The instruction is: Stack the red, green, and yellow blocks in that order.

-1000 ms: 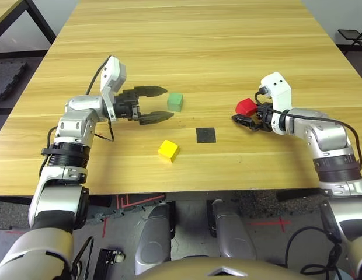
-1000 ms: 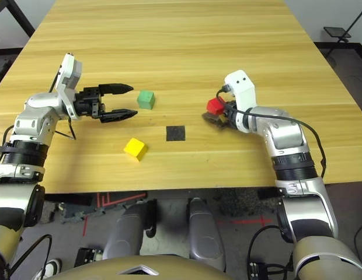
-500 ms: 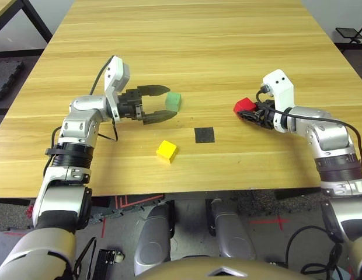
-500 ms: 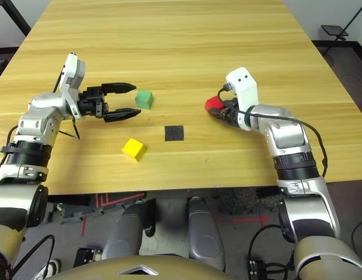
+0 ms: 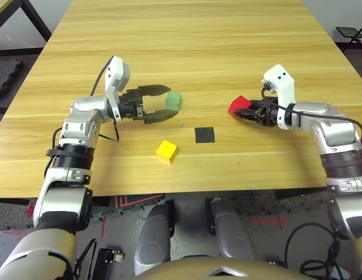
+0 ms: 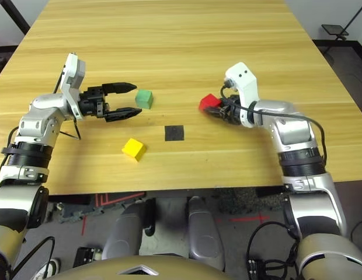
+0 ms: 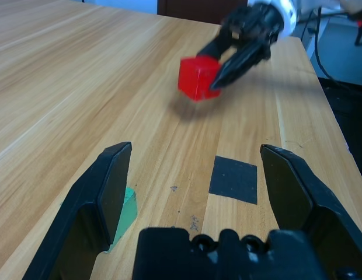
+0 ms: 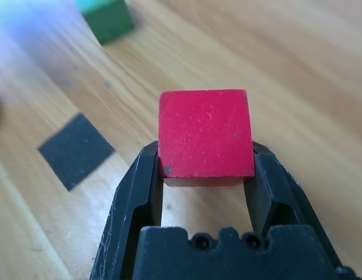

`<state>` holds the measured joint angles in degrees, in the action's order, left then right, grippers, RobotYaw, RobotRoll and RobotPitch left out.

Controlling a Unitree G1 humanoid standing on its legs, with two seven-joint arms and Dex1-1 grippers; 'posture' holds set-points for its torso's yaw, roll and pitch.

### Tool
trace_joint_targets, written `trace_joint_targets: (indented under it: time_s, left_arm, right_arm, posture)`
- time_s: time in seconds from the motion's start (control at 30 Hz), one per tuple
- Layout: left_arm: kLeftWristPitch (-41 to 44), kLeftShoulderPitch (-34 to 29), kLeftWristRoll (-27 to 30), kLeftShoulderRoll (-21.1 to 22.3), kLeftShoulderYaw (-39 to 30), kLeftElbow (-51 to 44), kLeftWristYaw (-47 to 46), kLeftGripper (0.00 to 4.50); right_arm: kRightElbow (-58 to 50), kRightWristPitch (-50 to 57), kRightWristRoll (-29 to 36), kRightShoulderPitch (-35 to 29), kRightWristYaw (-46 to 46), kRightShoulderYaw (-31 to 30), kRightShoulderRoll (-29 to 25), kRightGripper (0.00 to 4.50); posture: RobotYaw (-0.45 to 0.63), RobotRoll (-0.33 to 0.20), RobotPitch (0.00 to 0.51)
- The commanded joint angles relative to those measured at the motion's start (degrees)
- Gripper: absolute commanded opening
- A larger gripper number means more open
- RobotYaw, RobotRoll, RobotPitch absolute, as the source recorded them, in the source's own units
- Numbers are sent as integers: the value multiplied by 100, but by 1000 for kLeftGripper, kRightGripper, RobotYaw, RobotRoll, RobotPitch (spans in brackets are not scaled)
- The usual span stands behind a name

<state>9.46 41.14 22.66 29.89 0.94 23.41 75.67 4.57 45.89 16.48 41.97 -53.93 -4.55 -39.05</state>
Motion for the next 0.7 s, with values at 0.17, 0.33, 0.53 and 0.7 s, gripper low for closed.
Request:
trace_joint_targets:
  time_s: [0.17, 0.33, 0.53, 0.7]
  left_arm:
    - [-114, 10, -58, -77, 22, 81, 25, 4500]
    - [-106, -51, -53, -69, 18, 19, 37, 4500]
    - [-97, -49, -60, -62, 16, 21, 23, 4500]
    - [-59, -67, -52, -79, 37, -52, 10, 4500]
  right_arm:
    - [-374, 93, 136, -60, -752, -419, -301, 2046]
    - [-598, -49, 108, -127, -1189, -737, -416, 2046]
    - [-556, -352, -33, 47, -1568, -1193, -303, 2046]
    - [-319, -875, -288, 271, -1904, -1604, -145, 2046]
  posture:
    - [264, -89, 174]
    - [274, -89, 174]
    - [278, -85, 174]
    - [289, -82, 173]
